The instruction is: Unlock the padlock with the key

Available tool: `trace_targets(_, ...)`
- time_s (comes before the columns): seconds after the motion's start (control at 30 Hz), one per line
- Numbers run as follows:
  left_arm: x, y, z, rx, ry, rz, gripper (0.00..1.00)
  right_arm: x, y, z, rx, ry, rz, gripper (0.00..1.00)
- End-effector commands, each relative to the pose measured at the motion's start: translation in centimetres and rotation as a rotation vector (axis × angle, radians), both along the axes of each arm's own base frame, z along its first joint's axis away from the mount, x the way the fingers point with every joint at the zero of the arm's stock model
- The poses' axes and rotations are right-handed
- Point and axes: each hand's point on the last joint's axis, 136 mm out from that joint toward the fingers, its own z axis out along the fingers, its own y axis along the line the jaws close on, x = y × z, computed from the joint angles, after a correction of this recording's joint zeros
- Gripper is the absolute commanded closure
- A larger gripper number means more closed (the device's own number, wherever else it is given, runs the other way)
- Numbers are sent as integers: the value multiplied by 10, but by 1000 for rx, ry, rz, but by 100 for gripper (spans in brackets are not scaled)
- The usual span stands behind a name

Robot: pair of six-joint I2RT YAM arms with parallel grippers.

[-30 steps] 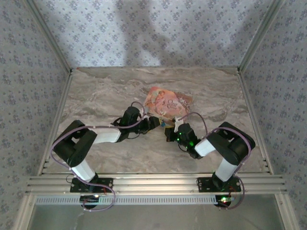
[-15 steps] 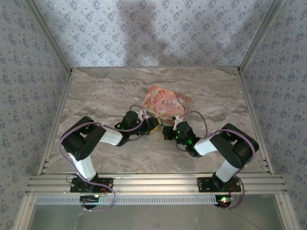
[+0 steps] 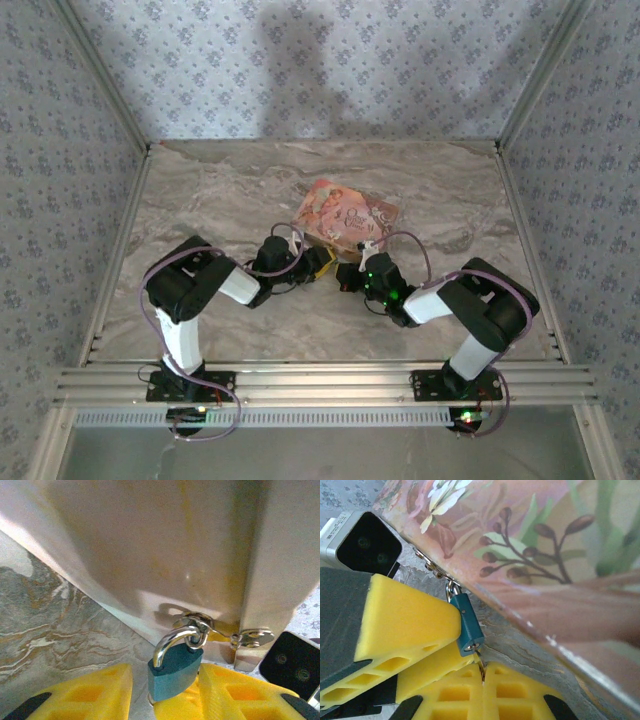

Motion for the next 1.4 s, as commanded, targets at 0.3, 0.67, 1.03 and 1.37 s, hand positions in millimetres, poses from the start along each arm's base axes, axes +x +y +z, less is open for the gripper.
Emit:
trace_targets(0.3,6,-1,3,-29,-24,34,77,2,17,26,117,1,17,100)
trace_targets(0.67,5,-5,9,-38,-37,33,89,-3,10,30,121,-9,12,80)
trace_targets(1.03,3,-7,16,-48,-38,33,92,-9,-29,24,43,-34,-75,59)
trace_targets(1.37,0,-9,16,-54,-2,34,94,-11,-58,76,-183,-255,-42,33)
